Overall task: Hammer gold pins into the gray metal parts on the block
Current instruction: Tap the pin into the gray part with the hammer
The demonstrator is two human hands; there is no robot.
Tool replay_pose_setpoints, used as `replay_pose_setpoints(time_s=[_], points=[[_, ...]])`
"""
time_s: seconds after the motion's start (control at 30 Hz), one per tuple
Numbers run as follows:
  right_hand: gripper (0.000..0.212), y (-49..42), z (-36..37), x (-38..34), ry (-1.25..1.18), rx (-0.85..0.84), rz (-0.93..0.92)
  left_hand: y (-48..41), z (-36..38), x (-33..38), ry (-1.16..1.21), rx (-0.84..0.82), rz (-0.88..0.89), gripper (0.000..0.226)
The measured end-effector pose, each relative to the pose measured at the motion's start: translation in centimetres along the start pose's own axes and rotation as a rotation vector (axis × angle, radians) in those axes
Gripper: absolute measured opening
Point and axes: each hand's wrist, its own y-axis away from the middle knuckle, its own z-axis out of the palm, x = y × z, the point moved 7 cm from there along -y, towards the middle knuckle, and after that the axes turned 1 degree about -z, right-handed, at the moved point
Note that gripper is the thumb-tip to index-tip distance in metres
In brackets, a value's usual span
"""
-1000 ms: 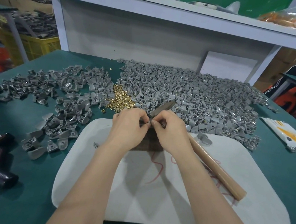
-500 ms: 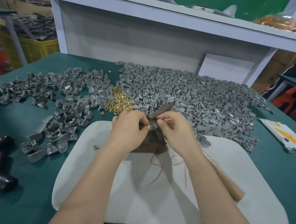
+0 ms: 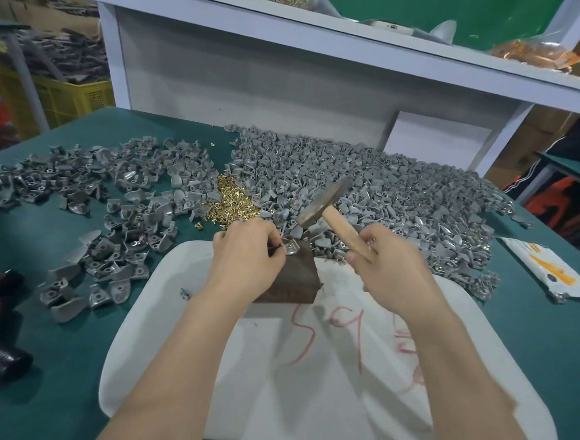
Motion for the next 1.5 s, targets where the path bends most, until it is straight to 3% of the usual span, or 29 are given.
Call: replay_pose_setpoints(time_s=[0.13, 0.23, 0.4, 0.57, 0.63, 0.73, 0.9, 1.03, 1.1, 1.2, 1.33, 1.5], points=[[0.052, 1.9, -2.4, -1.6, 0.017, 0.132, -0.12, 0.1, -0.2, 0.1, -0.01, -0.006, 0.004, 0.013], [0.051, 3.8, -3.5, -2.3, -0.099, 0.308, -0.191, 0.3, -0.3, 0.3, 0.036, 0.0, 0.016, 0.019], [0.053, 5.0, -0.4, -2.9, 0.077, 0.125, -0.19, 0.5, -0.7, 0.3, 0.048, 0.023, -0.003, 0.019], [0.052, 5.1, -3.3, -3.0, -0.079, 0.437, -0.251, 0.5, -0.6, 0.3, 0.066, 0.017, 0.025, 0.016], [0.058, 5.0, -2.4, -3.9, -0.001, 0.304, -0.279, 0.4, -0.6, 0.3, 0.067, 0.022, 0.012, 0.012], [0.05, 4.4, -1.1, -3.7, 0.15, 0.098, -0.212, 0.4, -0.8, 0.1, 0.069, 0.025, -0.008, 0.011], [0.056, 4.6, -3.3, -3.8, -0.018, 0.351, -0.244, 0.4, -0.6, 0.2, 0.051, 0.024, 0.009, 0.016], [0.071, 4.9, -1.4, -4.5, 0.054, 0.145, -0.286, 0.3, -0.7, 0.1, 0.04, 0.029, -0.011, 0.014], [0.063, 4.3, -2.1, -4.3, 0.116, 0.199, -0.276, 0.4, -0.7, -0.1, 0.052, 0.026, -0.018, 0.014], [0.053, 4.7, -3.1, -3.8, -0.04, 0.346, -0.276, 0.3, -0.6, 0.0, 0.043, 0.03, 0.007, 0.014], [0.055, 4.4, -1.2, -4.1, 0.067, 0.061, -0.277, 0.3, -0.8, 0.2, 0.041, 0.037, -0.011, 0.018], [0.038, 0.5, -1.0, -1.5, -0.101, 0.128, -0.152, 0.2, -0.6, 0.0, 0.014, 0.025, -0.028, 0.018]])
